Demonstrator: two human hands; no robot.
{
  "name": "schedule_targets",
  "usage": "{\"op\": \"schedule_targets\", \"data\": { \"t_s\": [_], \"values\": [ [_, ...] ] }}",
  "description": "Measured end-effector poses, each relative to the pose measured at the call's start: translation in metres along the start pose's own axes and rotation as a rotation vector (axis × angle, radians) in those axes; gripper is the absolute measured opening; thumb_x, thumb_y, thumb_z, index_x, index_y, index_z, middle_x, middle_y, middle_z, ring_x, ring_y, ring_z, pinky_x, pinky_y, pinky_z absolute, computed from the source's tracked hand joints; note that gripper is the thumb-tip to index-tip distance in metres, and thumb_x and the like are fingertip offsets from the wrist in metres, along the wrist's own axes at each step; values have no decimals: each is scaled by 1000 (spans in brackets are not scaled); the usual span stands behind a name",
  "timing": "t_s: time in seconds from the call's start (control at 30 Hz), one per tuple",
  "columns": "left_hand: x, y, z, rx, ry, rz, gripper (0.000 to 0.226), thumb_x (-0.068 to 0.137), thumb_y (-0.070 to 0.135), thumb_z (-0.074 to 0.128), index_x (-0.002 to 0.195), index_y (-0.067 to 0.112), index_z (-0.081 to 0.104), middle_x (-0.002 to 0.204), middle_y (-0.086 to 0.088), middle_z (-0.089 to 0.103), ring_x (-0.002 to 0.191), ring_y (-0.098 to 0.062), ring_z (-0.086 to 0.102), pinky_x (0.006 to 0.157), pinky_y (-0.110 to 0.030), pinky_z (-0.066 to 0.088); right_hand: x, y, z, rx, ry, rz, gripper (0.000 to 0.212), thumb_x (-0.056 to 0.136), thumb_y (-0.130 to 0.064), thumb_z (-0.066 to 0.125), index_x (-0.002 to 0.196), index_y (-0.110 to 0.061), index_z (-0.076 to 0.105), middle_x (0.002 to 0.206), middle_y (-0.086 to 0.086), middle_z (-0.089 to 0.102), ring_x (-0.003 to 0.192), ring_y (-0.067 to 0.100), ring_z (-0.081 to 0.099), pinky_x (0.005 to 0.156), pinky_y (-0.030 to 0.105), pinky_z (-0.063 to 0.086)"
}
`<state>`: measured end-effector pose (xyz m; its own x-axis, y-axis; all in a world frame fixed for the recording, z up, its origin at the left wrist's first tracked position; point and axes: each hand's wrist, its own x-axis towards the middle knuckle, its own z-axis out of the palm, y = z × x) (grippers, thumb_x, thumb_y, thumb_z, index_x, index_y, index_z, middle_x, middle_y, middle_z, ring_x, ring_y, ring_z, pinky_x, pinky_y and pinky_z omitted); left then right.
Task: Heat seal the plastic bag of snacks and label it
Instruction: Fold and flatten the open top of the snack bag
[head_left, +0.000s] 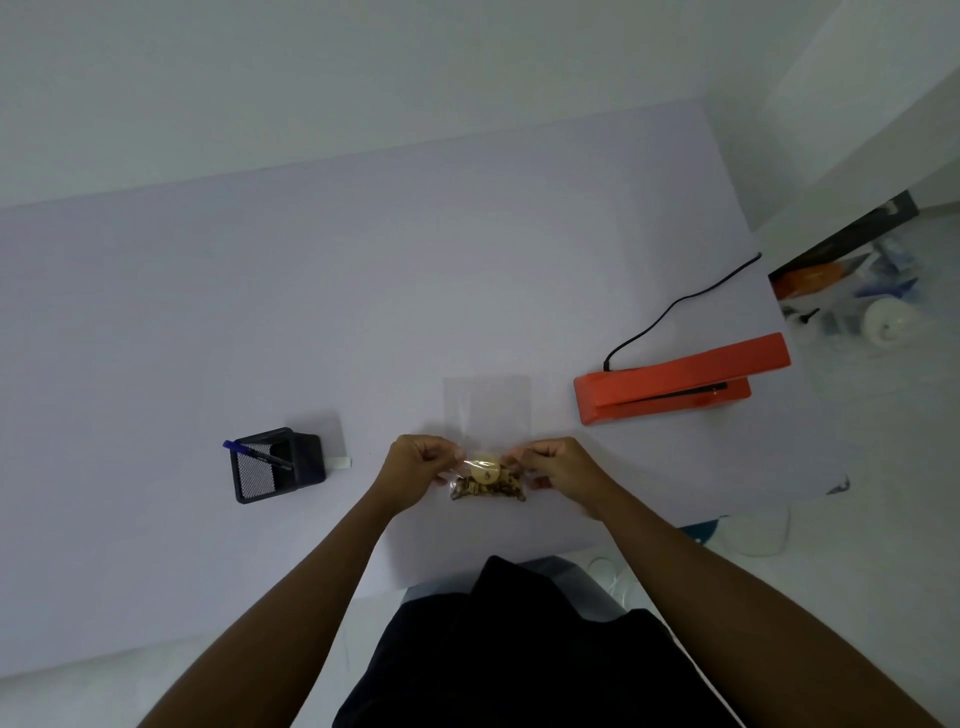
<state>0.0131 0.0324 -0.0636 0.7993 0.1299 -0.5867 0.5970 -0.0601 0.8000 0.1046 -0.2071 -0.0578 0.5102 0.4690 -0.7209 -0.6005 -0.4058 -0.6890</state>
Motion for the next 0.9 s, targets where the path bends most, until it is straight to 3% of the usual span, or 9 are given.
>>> {"op": "schedule_targets", "data": {
  "t_s": [0.3,0.43,0.5,0.67,0.77,0.9],
  "values": [
    [-1,-4,-7,81,-35,5,17,96,13,64,102,3,77,89,-8,79,81,-15,75,61,-29,60,0,-2,5,-33,202,-50,24,82,-27,81,91,-5,81,79,6,79,65,7,67,59,22,54],
    [-1,-5,-9,187,44,9,13,95,14,66,92,11,79,76,-3,76,66,-4,70,53,-21,55,2,0,8,-91,157,-37,19,84,-20,80,92,-3,80,78,5,78,63,7,69,56,23,53],
    [-2,-5,-8,289,78,30,14,93,18,68,86,17,79,70,5,74,60,1,65,56,-15,49,2,3,8,-121,121,-20,18,85,-16,78,93,0,79,79,8,78,64,12,71,57,26,54],
    [-7,-8,0,707,125,-21,31,95,46,59,80,23,73,76,7,71,70,-13,64,62,-27,49,2,7,14,-266,151,34,19,85,-17,79,84,1,78,66,16,75,56,22,71,45,25,52],
    [-11,-7,3,776,169,-37,35,95,49,57,79,22,70,74,6,67,66,-14,60,52,-23,40,4,4,17,-334,181,67,21,84,-20,79,80,0,78,68,18,75,59,29,73,42,24,50],
    [-10,1,4,805,201,-75,33,95,47,59,76,21,68,67,9,60,59,-11,53,48,-22,32,6,-1,20,-363,199,115,23,83,-24,81,73,-3,76,68,15,76,56,23,72,41,22,47]
  ]
}}
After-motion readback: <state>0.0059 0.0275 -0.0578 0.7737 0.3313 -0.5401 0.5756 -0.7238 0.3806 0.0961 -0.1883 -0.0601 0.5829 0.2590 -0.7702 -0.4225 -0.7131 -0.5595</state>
